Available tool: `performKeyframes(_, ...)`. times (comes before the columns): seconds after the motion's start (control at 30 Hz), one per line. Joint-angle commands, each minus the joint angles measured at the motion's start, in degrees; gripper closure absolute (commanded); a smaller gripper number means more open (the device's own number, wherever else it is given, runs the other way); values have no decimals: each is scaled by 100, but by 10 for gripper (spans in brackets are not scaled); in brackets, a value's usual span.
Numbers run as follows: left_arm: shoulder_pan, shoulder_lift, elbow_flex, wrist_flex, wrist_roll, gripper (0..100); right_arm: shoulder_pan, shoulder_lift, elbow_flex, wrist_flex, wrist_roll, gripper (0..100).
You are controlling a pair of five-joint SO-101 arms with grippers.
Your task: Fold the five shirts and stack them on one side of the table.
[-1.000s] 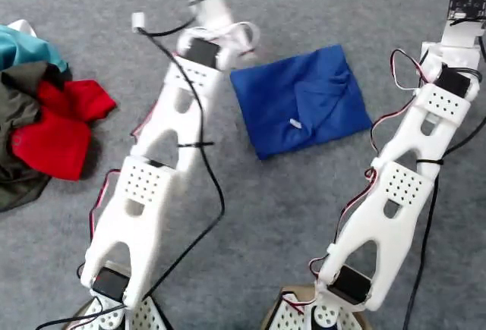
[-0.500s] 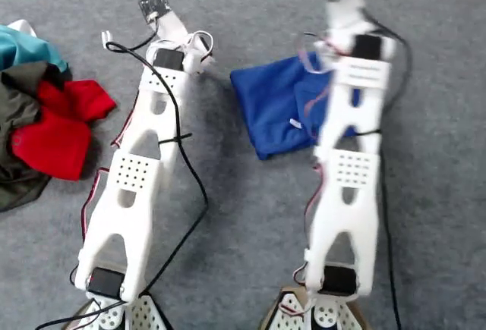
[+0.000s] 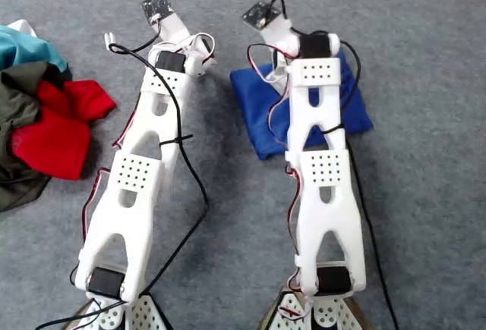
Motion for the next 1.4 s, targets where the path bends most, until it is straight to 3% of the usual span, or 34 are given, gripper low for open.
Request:
performKeyframes(0.0, -9, -136, -316, -97, -53, 981, 110, -22, -48, 44, 53, 995)
performKeyframes(0.63, 149, -154, -316, -105, -53, 981, 1279, 312, -119, 255, 202, 995)
performKeyframes(1.0, 149, -127, -308, -255, -62, 981, 2273, -365, -66, 325, 202, 995)
performKeyframes(1.37, 158, -127, -308, -255, -62, 981, 2765, -796, 426, 334, 185, 995)
